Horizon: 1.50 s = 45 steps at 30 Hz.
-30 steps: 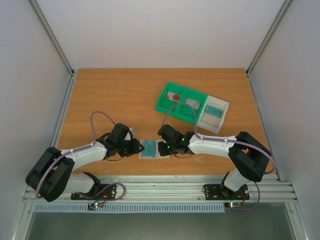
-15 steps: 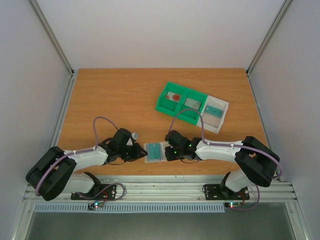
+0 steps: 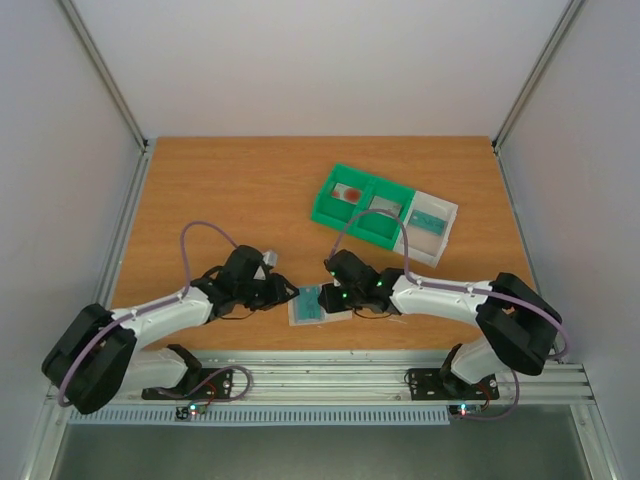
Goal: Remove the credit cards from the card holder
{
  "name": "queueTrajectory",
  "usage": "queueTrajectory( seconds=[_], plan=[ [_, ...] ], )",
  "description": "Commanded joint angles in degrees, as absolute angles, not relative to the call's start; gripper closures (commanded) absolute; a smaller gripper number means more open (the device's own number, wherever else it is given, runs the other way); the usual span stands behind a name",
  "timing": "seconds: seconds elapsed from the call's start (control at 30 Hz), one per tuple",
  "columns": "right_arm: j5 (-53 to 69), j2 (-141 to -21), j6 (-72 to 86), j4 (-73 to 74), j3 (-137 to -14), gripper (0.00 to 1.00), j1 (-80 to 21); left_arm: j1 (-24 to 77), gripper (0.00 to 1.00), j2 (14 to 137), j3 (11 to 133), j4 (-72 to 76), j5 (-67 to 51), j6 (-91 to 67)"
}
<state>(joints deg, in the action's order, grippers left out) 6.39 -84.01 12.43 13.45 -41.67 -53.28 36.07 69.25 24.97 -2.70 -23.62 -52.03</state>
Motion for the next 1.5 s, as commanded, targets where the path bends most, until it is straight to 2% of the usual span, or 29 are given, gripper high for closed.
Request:
queueTrajectory(
  seconds=[0.0, 0.2, 0.5, 0.83, 1.47],
  plan=[
    [8.6, -86.7, 13.7, 10.5, -44.0, 0.76, -51.4, 36.3, 0.71, 73.1, 27.0, -2.7, -24.1, -49.3],
    [12.1, -90.0, 14.8, 7.6, -45.0, 0.77, -49.9, 36.3, 0.82, 76.9, 24.8, 4.5, -24.9, -50.0],
    [13.3, -93.4, 16.3, 5.1, -44.4, 0.78, -48.8, 36.3, 0.92, 82.6, 24.7, 5.1, -24.6, -48.6],
    [12.9, -94.0, 18.8, 2.4, -42.4, 0.8, -47.5, 36.3, 0.94, 82.1, 26.9, -4.7, -19.3, -43.7],
    [12.3, -94.2, 18.8, 1.3, -39.9, 0.87, -46.2, 36.3, 0.95, 81.4, 27.2, -6.9, -16.1, -42.2]
  ],
)
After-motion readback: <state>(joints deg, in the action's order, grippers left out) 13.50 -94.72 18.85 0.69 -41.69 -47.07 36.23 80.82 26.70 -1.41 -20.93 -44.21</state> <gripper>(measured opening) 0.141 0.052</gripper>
